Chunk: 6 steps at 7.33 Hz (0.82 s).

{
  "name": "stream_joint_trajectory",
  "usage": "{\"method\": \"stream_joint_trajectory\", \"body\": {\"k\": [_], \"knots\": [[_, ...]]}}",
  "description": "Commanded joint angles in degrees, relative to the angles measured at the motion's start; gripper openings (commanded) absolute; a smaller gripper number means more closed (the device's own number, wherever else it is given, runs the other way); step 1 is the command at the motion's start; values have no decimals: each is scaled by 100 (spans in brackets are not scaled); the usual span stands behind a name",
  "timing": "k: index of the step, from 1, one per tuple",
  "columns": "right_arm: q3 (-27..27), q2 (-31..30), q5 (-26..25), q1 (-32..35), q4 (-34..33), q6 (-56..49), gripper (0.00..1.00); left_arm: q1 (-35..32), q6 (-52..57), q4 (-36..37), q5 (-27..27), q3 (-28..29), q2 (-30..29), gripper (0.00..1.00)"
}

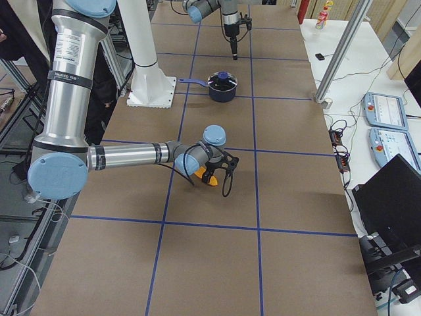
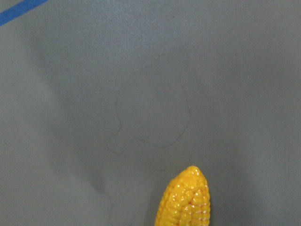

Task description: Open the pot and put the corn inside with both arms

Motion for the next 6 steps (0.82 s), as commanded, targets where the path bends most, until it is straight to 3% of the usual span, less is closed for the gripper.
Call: {"method": "stream_joint_trajectory", "body": {"k": [1,4,5,6], "knots": [[-5,5,-13,-93,6,31,100,292,4,-7,285,211,5,98],[-5,32,-13,-128,6,40,100,372,48,-34,286,414,-3,98],[-5,32,-13,-137,15,40,96,372,57,-34,286,449,-21,98],[-5,23,-31,-163,15,40,86,372,65,-51,286,493,-21,98]]}}
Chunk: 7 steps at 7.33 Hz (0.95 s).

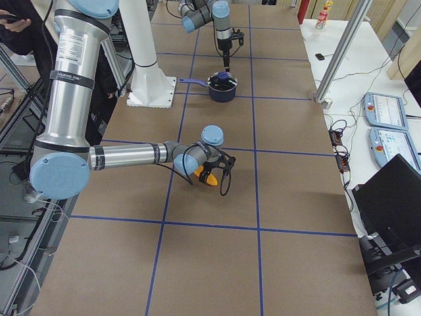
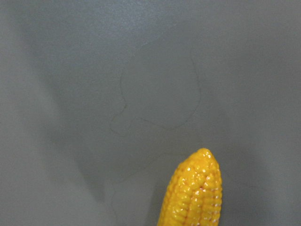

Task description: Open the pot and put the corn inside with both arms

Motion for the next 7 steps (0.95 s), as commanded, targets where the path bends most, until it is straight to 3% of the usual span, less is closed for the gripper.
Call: {"method": "stream_joint_trajectory", "body": {"k": [1,2,4,7], "knots": [[0,-13,-48,-27,-6,2,76,4,13,-24,1,118,-26,98],[-9,-13,-57,-27,3,2,62,4,13,-41,-8,189,-78,98],[-9,-4,-93,-27,-6,-7,49,22,22,-68,-8,338,-149,98],[-18,31,-84,-27,-6,2,38,171,39,-68,-8,365,-131,98]]}}
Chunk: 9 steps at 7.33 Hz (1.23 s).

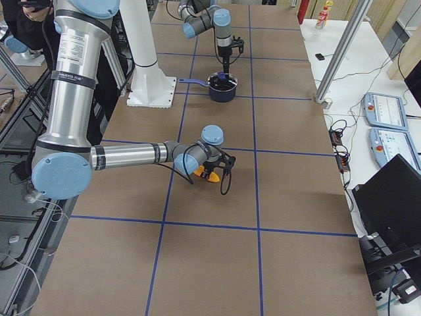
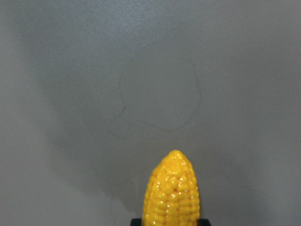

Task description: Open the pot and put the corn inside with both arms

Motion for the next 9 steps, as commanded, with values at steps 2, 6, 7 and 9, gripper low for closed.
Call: {"method": "stream_joint_trajectory", "body": {"k": [2,6,7,9], "knots": [[32,21,90,9,0,1,31,109,15,-1,0,11,-6,97],[93,100,537,376,-18,-8,30,109,15,-1,-9,55,20,73],[120,109,565,421,-26,-8,30,109,120,-1,-9,55,20,67],[111,275,557,422,-79,1,30,100,130,7,-61,-41,3,62]]}}
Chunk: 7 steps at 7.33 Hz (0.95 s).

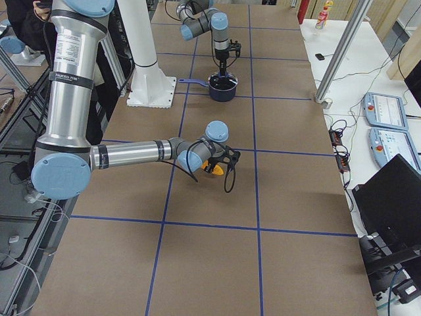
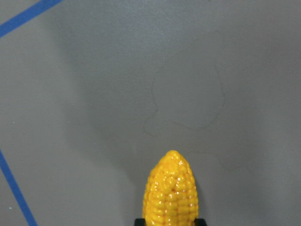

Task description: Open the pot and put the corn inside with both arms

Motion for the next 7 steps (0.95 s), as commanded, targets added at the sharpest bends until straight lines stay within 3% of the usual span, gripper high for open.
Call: {"method": "stream_joint_trajectory", "body": {"k": [1,3,4,6,7], "knots": [[-1,190,6,19,-70,12,30,-26,43,57,-36,-288,-6,60],[156,672,-2,63,-866,12,30,-305,471,459,-192,-894,142,57],[322,813,-2,63,-1166,99,30,-664,900,558,-585,-1271,517,57],[368,1418,-46,28,-1422,773,29,-1428,2014,515,-1202,-1468,1134,56],[403,1708,-98,-103,-1615,959,27,-1728,2447,306,-1257,-1485,1450,56]]}}
